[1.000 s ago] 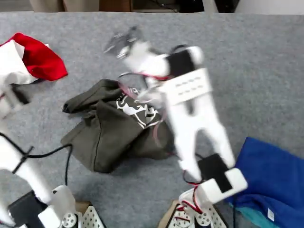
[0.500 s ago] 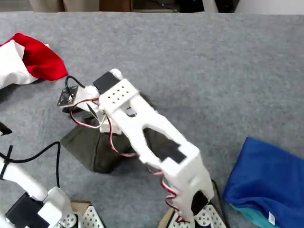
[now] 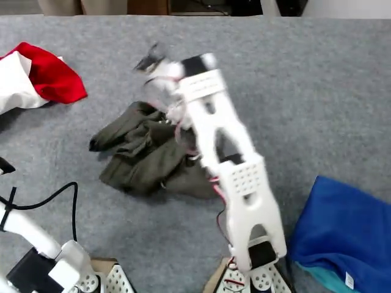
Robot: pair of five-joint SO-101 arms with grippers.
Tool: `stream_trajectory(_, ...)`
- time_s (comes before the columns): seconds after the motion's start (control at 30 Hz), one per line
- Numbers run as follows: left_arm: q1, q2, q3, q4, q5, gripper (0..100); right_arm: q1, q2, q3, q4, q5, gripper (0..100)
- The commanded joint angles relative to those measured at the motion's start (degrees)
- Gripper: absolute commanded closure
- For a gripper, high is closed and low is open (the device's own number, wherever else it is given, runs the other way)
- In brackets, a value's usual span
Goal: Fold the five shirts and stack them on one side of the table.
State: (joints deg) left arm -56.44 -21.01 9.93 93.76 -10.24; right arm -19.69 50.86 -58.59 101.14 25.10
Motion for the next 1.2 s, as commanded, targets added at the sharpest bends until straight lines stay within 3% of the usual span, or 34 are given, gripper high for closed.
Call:
stream_trajectory(0.0,-0.3,-1.9,-0.2,-0.8,-0.3,72,8.6,0.0,-4.5,1.0,0.5,99.3)
stream_trajectory(0.2,-0.2,-1.8,-0.1,-0.8,-0.3,72,21.8,0.1,-4.2,1.0,6.1,99.3)
stream_trajectory(0.33,0.1,-1.5,-0.1,-0.8,-0.3,72,23.4,-2.2,-2.8,1.3,7.6,97.0)
stream_trajectory(0.5,0.0,-1.4,-0.1,-0.8,-0.2,72,15.0,-12.4,11.7,1.2,7.7,76.9)
stream_trajectory(0.67,0.1,-1.4,1.2,-1.4,-0.2,72,5.1,-23.4,30.2,1.2,10.9,64.8)
stream_trajectory(0.93,3.9,-1.9,9.0,-4.9,0.0,72,-2.9,-36.5,56.0,-1.5,12.7,63.8)
stream_trajectory(1.07,9.4,-1.9,9.3,-4.7,0.8,72,-4.3,-36.8,64.5,-7.3,12.2,63.8)
stream_trajectory(1.17,16.3,-1.9,9.3,-4.7,5.3,72,-3.8,-34.2,68.4,-11.9,11.0,63.9)
